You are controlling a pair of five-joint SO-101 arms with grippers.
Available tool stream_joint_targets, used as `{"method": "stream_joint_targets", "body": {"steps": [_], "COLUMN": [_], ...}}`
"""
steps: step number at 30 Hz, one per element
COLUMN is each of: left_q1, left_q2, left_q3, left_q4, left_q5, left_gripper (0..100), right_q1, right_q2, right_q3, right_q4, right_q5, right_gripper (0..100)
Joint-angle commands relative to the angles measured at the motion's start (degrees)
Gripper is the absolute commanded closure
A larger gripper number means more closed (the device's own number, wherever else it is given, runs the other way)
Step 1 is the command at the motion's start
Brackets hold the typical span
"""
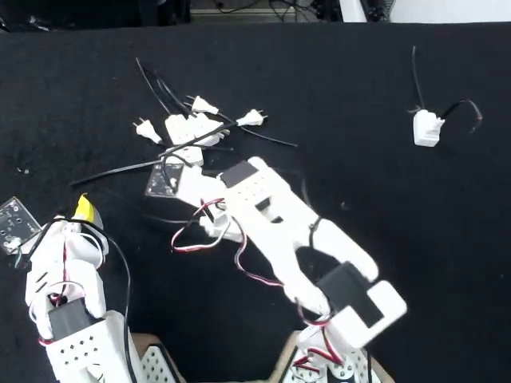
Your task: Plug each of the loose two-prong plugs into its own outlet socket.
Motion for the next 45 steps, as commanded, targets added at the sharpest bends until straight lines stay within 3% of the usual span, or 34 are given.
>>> {"method": "stream_joint_targets", "body": {"steps": [1, 9, 16, 22, 31, 45], "left_q1": [-0.3, -0.3, -0.3, -0.3, -0.3, -0.6], "left_q2": [-0.5, -0.5, -0.5, -0.5, -0.5, -0.5], "left_q3": [-2.7, -2.7, -2.7, -2.7, -2.7, -2.9], "left_q4": [-1.2, -1.2, -1.2, -1.2, -1.2, -1.2], "left_q5": [0.4, 0.4, 0.4, 0.4, 0.4, 0.4], "left_gripper": [81, 81, 81, 81, 81, 81], "right_q1": [-2.0, -7.9, -3.4, 2.3, 2.5, 1.1], "right_q2": [-4.8, -9.2, -11.5, -11.5, -5.1, 8.9], "right_q3": [-1.5, -1.7, -8.3, -14.8, -14.2, -14.5], "right_q4": [6.2, 10.1, 9.2, 1.8, -13.0, -33.3], "right_q5": [-3.0, -3.3, -3.3, -2.9, 3.1, 3.4], "right_gripper": [82.9, 82.2, 82.1, 81.9, 82.2, 82.0]}}
